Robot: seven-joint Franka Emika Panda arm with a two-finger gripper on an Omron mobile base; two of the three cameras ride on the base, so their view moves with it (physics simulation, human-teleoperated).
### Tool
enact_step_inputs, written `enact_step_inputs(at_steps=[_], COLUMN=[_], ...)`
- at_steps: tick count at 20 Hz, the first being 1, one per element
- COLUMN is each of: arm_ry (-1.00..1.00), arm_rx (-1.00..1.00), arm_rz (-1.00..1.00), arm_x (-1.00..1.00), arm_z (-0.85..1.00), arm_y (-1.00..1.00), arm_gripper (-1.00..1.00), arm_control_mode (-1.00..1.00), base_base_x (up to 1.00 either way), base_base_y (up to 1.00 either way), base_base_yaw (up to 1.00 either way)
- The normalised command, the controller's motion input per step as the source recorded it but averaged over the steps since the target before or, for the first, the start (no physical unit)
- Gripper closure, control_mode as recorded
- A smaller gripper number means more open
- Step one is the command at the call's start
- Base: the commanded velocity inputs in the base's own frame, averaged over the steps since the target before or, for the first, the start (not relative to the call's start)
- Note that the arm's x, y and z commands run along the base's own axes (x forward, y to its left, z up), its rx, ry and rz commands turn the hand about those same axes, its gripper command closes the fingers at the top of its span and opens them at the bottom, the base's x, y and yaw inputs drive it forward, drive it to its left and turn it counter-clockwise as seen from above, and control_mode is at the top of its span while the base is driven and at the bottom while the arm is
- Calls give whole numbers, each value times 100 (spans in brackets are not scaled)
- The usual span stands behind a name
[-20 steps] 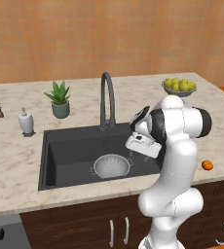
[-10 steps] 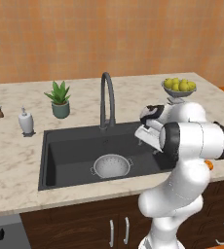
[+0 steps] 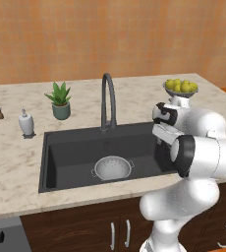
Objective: Put the colander in the sink, put the tangerine in the colander, and turn on the sink faucet and pour water over the colander.
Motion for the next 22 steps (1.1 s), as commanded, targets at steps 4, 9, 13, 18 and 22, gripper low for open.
enact_step_inputs(at_steps=[4,9,13,18,22], arm_ry=[0,-35,-8,24,20], arm_rx=[-3,-22,-21,-12,0], arm_rz=[-34,-34,-22,-9,4], arm_x=[-51,-36,-14,0,-20], arm_z=[8,-14,-6,-2,5], arm_y=[-72,-69,-78,-69,-63], arm_gripper=[-100,-100,-100,-100,-100], arm_control_mode=[-100,-100,-100,-100,-100], base_base_x=[0,0,0,0,0], base_base_y=[0,0,0,0,0], base_base_yaw=[0,0,0,0,0])
